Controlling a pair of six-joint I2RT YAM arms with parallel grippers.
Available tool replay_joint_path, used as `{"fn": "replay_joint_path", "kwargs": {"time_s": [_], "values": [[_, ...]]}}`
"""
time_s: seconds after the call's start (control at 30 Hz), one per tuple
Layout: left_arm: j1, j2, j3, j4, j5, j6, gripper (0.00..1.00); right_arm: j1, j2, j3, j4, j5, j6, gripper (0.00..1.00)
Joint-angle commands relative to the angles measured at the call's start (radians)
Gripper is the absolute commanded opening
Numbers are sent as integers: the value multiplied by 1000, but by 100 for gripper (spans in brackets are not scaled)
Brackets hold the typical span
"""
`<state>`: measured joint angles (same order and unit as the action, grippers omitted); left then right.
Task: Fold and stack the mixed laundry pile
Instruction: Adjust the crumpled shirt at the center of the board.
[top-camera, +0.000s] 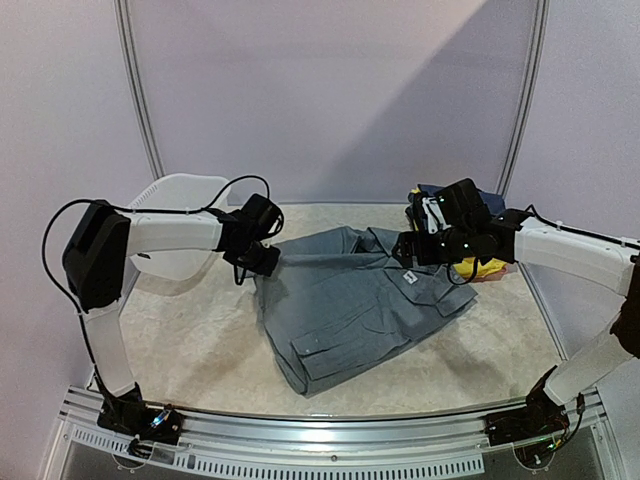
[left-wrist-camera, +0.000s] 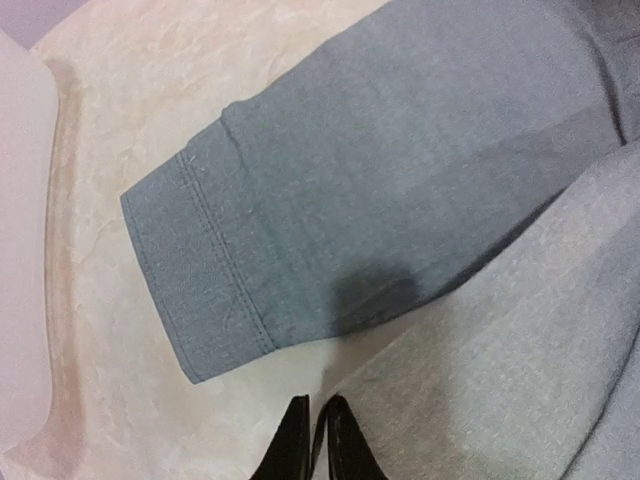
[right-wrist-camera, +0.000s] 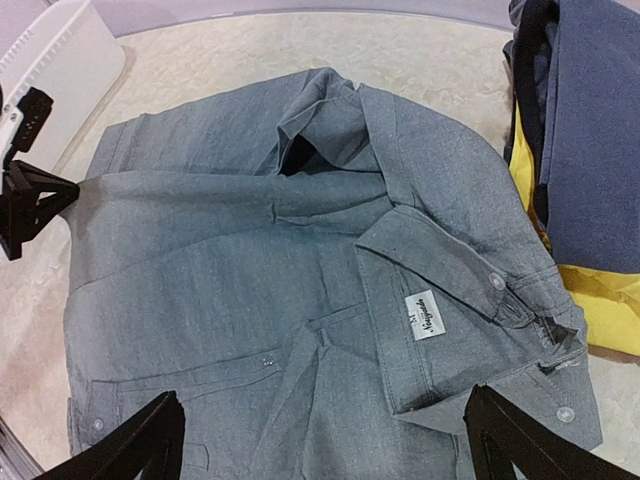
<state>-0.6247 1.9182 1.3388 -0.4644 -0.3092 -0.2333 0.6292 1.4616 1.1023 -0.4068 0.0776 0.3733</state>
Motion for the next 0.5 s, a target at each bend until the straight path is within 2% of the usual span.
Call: {"fn": "replay_joint_path", "kwargs": {"time_s": [0.0, 0.1, 0.2, 0.37, 0.47], "values": [[42, 62, 21, -48, 0, -30, 17, 4, -3, 5, 4, -28, 12, 99], [37, 23, -16, -2, 24, -36, 43, 5, -6, 6, 1, -36, 20, 99], [21, -23, -32, -2, 8, -32, 62, 6, -16, -2, 10, -40, 27, 99], [-27, -132, -84, -21, -63, -36, 81, 12, -22, -1, 10, -52, 36, 99], [-70, -207, -117, -58, -111, -56, 82, 19, -39, -2, 0, -52, 41, 99]]}}
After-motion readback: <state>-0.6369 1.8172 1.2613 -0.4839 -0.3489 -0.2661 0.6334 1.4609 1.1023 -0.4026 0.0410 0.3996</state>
